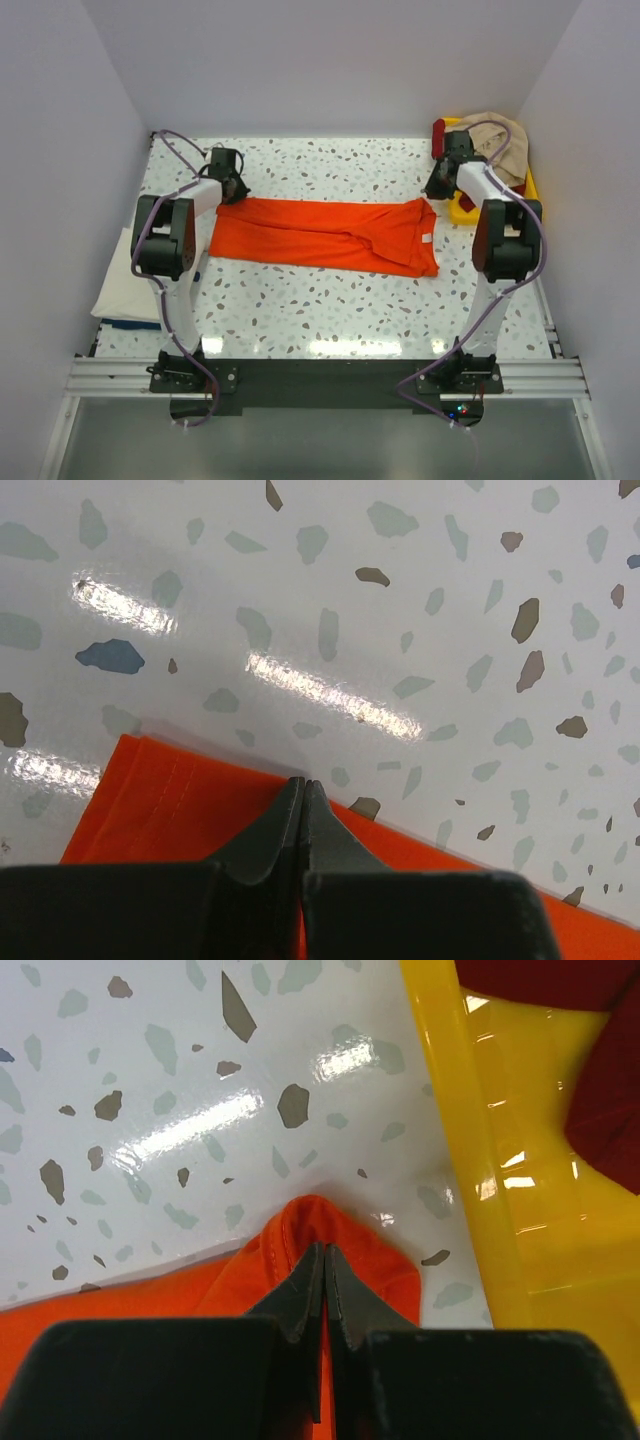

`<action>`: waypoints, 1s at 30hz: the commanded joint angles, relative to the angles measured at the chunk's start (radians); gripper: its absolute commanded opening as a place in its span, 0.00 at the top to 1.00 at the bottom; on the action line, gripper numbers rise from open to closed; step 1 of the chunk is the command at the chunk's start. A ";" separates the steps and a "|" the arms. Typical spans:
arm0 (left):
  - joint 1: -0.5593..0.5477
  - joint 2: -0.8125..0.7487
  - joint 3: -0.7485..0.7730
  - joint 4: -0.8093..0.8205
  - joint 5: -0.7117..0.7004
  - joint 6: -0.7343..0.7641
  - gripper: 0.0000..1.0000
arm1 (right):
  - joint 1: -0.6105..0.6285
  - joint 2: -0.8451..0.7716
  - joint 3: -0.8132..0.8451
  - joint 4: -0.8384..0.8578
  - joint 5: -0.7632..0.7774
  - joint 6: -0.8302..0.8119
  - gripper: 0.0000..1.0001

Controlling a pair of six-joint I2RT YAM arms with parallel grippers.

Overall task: Fold and stack the t-shirts
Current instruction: Fold the tshirt

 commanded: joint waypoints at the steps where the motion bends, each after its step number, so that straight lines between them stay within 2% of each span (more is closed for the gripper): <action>1: 0.011 0.024 0.020 -0.012 -0.021 0.003 1.00 | -0.031 -0.072 0.018 0.007 0.031 0.021 1.00; 9: 0.017 0.012 0.018 0.037 0.014 0.018 1.00 | -0.050 -0.074 0.029 0.030 -0.089 0.030 1.00; 10: 0.017 0.004 0.018 0.045 0.020 0.021 0.97 | -0.047 -0.084 0.027 0.024 -0.104 0.029 1.00; 13: 0.017 -0.020 0.015 0.084 0.037 0.038 0.84 | -0.037 -0.165 -0.065 0.056 -0.121 0.035 0.84; 14: 0.017 -0.028 0.016 0.098 0.039 0.041 0.79 | -0.037 -0.185 -0.130 0.091 -0.127 0.038 0.72; 15: 0.018 -0.042 0.018 0.103 0.039 0.045 0.74 | -0.037 -0.202 -0.155 0.100 -0.132 0.038 0.68; 18: 0.020 -0.072 0.039 0.100 0.039 0.052 0.64 | -0.037 -0.245 -0.214 0.109 -0.145 0.035 0.65; 21: 0.020 -0.132 0.039 0.080 0.003 0.053 0.60 | -0.024 -0.282 -0.254 0.114 -0.150 0.034 0.64; 26: 0.023 -0.216 0.038 -0.075 -0.189 0.012 0.58 | -0.011 -0.360 -0.345 0.125 -0.146 0.061 0.64; 27: 0.025 -0.239 0.036 -0.107 -0.220 -0.002 0.62 | -0.011 -0.388 -0.359 0.125 -0.143 0.067 0.64; 30: 0.029 -0.275 0.003 -0.187 -0.274 -0.054 0.63 | -0.011 -0.455 -0.419 0.135 -0.149 0.087 0.64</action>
